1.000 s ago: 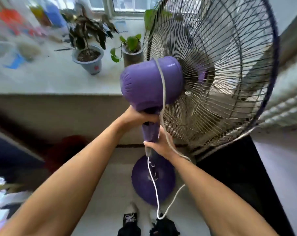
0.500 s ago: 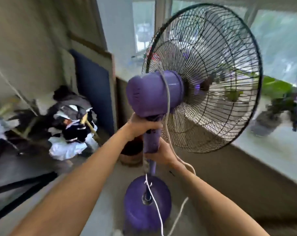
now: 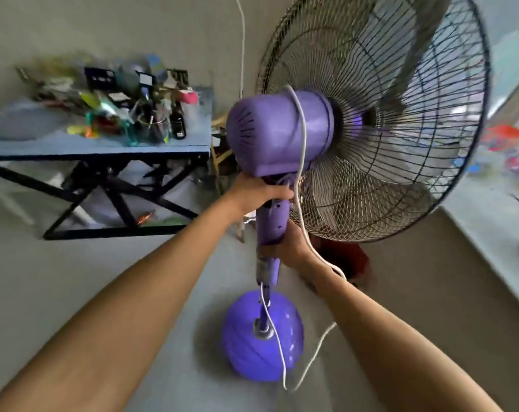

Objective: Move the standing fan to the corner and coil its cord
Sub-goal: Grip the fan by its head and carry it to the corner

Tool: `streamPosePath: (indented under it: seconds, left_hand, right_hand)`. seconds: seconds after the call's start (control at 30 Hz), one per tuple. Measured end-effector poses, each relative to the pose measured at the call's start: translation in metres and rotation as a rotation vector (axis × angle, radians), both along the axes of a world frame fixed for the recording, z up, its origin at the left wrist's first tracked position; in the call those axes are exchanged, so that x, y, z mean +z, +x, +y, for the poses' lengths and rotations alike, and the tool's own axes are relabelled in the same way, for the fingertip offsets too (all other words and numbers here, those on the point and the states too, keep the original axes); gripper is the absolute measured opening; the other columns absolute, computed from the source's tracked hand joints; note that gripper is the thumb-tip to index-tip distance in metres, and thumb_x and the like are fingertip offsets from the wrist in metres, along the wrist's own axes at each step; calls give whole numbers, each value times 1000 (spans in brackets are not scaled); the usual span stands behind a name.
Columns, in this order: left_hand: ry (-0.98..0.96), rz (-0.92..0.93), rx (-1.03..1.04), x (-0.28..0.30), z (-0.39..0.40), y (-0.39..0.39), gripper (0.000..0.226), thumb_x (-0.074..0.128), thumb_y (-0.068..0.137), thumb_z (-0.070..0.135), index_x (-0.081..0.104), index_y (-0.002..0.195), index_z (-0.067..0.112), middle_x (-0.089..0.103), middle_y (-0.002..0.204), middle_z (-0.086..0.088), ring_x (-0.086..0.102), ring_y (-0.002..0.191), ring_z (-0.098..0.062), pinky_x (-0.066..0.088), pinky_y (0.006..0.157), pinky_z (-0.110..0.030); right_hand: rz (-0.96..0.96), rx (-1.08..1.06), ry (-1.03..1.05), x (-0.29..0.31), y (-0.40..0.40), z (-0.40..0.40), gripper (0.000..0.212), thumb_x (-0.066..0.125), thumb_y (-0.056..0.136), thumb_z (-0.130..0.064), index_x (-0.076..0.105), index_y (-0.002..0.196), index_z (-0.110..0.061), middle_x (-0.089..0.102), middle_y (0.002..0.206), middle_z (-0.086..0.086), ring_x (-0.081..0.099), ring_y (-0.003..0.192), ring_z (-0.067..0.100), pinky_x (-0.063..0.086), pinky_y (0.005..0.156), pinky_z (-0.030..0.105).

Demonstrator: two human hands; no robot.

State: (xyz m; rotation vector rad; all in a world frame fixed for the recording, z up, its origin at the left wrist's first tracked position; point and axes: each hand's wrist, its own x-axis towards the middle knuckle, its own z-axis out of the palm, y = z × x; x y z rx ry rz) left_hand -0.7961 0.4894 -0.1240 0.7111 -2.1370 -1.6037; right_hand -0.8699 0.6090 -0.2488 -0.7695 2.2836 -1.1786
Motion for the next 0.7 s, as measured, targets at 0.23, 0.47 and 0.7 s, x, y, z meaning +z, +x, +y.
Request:
streamPosePath:
  seconds: [0.23,0.47,0.7]
  left_hand:
    - [1,15,240,-3,-119,141,19,85,57,23,67,63,25,63,52,31,56,50,17,39,43,-5]
    - [3,23,421,5,-228,287,27,81,42,42,70,62,26,65,54,25,57,52,13,41,47,-7]
    - [-38,33,598,19,-323,414,50,81,46,42,75,88,16,75,93,-8,68,87,-21,56,83,-40]
  right_hand:
    - [57,304,-17,21,122,-130,104,80,37,-47,54,133,-17,71,106,6,68,97,24,58,82,39]
    - [72,514,-4,35,253,-252,92,83,43,-40,54,129,-21,69,98,-2,65,85,16,48,60,18]
    - [-20,769,-125,52,367,-374,79,89,53,-2,54,124,-8,61,78,-29,56,70,-28,37,52,-6]
